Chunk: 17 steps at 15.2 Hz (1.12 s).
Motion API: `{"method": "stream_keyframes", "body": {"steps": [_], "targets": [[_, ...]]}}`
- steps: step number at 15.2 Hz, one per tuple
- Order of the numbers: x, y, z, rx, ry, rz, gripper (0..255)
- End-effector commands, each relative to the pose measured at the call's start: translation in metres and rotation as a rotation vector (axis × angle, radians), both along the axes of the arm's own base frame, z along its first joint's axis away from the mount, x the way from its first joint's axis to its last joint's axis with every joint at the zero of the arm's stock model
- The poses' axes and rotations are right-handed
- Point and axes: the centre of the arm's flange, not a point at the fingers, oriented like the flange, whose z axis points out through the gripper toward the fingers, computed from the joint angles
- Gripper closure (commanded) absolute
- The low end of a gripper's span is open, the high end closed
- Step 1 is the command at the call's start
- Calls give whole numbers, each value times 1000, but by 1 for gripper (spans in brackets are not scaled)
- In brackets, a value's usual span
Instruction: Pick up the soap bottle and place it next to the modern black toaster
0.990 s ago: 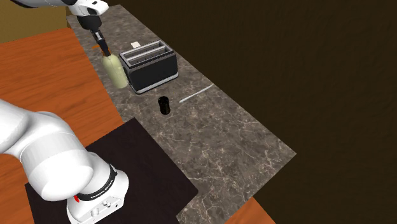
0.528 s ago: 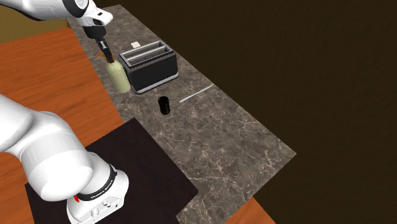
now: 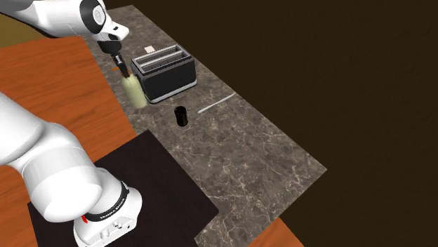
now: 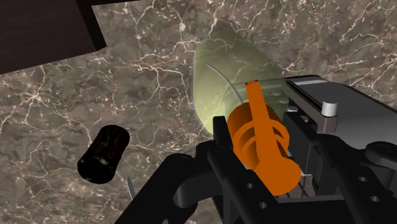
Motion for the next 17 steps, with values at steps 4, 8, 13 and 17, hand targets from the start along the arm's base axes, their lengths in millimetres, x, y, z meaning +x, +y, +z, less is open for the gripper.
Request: {"method": "stream_keyframes", "body": {"steps": [4,8,13,17], "targets": [[-1,0,-26,1,-1,0,255],[-1,0,-45,1,-1,0,255],[-1,0,-45,1,-1,0,255],[-1,0,-45,1,-1,0,0]]}}
